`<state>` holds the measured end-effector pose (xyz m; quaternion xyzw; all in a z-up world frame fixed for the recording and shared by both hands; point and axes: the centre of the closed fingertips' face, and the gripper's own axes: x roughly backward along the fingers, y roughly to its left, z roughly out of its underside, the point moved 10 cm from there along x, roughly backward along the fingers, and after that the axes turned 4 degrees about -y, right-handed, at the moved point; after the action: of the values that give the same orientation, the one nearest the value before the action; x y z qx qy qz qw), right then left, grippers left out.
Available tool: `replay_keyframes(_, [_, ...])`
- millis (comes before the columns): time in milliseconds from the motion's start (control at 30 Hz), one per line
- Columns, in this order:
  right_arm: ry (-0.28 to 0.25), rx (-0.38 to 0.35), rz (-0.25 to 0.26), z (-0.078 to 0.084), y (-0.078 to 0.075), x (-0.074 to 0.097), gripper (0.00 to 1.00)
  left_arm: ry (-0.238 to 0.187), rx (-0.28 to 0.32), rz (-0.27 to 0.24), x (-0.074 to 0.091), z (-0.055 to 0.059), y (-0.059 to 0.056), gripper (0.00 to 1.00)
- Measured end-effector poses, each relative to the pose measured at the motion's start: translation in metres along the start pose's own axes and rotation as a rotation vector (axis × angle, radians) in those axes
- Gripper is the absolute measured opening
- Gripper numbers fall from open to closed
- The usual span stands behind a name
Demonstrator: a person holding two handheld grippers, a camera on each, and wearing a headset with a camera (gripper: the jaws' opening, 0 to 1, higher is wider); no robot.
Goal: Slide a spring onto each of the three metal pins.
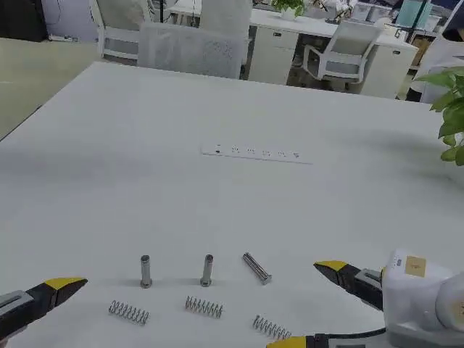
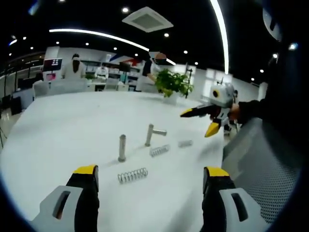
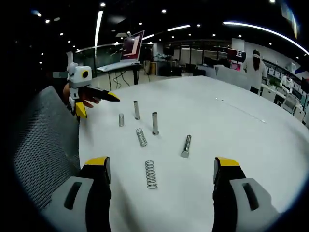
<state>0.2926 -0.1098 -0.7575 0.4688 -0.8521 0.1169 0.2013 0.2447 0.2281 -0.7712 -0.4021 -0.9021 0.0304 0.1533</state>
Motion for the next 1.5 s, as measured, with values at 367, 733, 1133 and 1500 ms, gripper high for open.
replay_keyframes(367, [0.004,0.0,-0.004,0.0014,0.0,-0.0006,0.87,0.01,0.002,0.004,-0.0002,0.0016,0.0003,0.84])
replay_keyframes(733, [0.011,0.003,-0.01,0.0016,0.0007,-0.0016,0.86,0.018,0.002,0.007,-0.0012,0.0029,-0.0005,0.83])
replay_keyframes(1133, [0.015,0.003,-0.007,0.0013,0.0004,-0.001,0.86,0.015,0.001,0.007,-0.0017,0.0017,-0.0006,0.83])
replay_keyframes(1500, [0.022,0.008,-0.006,0.0021,0.0006,-0.001,0.86,0.011,0.003,0.002,-0.0007,0.0025,0.001,0.83])
